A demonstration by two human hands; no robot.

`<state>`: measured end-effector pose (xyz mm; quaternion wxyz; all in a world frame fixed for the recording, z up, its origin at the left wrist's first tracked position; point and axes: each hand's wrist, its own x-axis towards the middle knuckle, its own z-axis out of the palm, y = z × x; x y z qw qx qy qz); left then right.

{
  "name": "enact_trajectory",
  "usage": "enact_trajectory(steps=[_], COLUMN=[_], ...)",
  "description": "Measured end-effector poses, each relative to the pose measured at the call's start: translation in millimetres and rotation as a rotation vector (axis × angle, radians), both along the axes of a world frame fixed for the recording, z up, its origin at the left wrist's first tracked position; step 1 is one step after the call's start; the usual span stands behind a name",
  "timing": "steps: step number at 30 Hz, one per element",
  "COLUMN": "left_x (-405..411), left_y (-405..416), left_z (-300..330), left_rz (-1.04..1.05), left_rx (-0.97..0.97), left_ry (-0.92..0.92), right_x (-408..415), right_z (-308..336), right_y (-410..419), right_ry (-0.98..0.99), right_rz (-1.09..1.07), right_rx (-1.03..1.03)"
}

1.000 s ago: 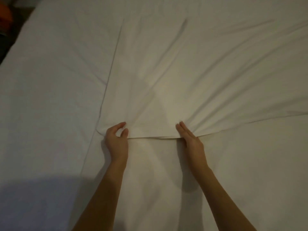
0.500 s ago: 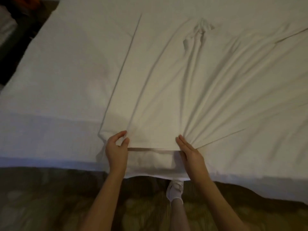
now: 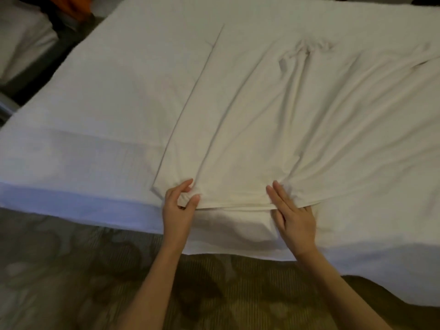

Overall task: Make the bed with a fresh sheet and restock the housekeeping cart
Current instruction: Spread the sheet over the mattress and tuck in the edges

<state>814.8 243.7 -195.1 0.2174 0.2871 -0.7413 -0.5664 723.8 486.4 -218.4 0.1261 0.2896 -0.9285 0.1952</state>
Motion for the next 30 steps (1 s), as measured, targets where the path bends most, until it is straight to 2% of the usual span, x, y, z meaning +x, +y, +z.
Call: enact_trajectory(steps=[7,11,18,25,30], left_x=[0,0,11,56,108], left_y=[5,5,3,14,29], left_z=[-26,-32,-24,-5,-10], left_rz=[0.095,0.115,0.06,0.031,-0.005], left_rx=[0.029,-0.01,0.11,0.295,0.267], left_ry=[0.234,0.339,0.381,0.413,0.373], right_x=[-7,-8,3,53,100], right_z=[-26,-25,-13,13,15], right_y=[-1,-3,1,15,30], right_ry=[0.238,0.271,0.232,0.395,0.385], right_rz=[-0.022,-0.023,-0.012,0.006,0.026], right_rx=[-0.137,-0.202,-0.164,-0.191,-0.151])
